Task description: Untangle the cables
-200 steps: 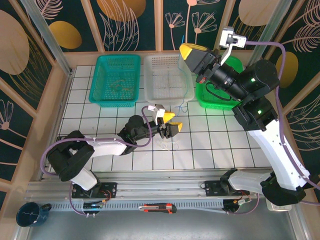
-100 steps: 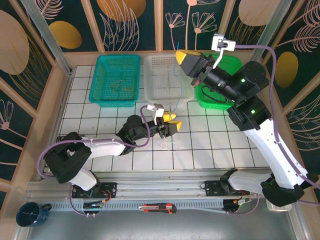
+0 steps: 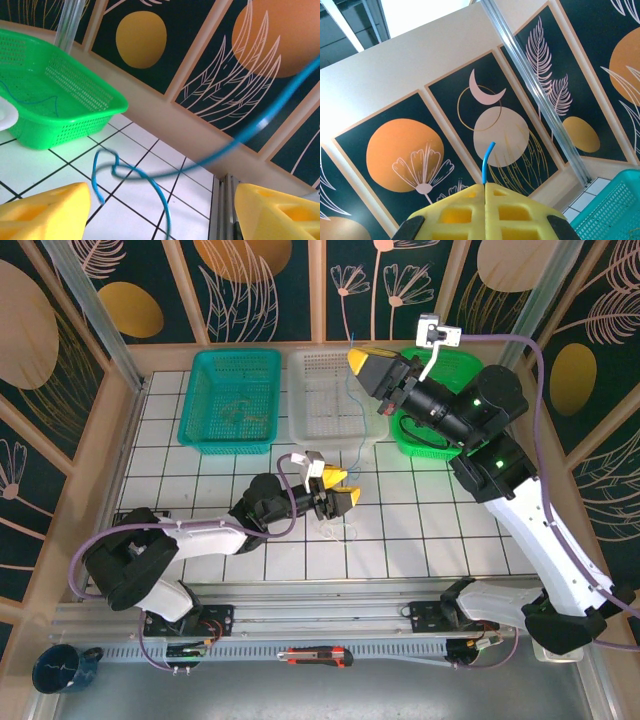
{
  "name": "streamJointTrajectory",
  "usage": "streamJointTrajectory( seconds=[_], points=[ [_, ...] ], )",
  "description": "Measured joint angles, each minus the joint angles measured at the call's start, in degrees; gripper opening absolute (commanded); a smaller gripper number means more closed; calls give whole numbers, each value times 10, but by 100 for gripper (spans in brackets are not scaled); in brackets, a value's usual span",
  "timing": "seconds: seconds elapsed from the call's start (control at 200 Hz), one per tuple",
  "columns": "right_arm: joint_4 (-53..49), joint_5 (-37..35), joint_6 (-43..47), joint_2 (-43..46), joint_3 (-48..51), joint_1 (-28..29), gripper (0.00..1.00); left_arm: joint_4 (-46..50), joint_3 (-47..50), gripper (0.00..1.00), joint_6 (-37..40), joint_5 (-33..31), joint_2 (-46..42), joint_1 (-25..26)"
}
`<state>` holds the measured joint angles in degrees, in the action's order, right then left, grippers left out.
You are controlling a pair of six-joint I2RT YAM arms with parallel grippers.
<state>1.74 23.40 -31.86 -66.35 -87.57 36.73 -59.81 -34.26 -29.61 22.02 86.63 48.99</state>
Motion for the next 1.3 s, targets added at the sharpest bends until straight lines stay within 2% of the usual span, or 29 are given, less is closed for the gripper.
streamJointTrajectory(
  seconds=[0.18,0.35,0.475,0.656,0.791,0.881,1.001,1.296],
  points=[
    [0,0,0,1,0,0,0,0,1,60,4,-1,9,0],
    [0,0,0,1,0,0,0,1,1,52,9,-1,15,0],
    [0,0,0,1,0,0,0,2,-1,41,11,-2,19,0],
    [0,0,0,4,0,0,0,2,-2,39,12,-4,21,0],
    [0,0,0,7,0,0,0,2,-3,23,14,-10,24,0],
    [0,0,0,9,0,0,0,3,-5,17,17,-13,28,0],
    [0,0,0,11,0,0,0,5,-9,0,17,-16,33,0],
    [-1,-10,3,18,0,-11,0,5,-11,0,21,-32,34,0]
  ],
)
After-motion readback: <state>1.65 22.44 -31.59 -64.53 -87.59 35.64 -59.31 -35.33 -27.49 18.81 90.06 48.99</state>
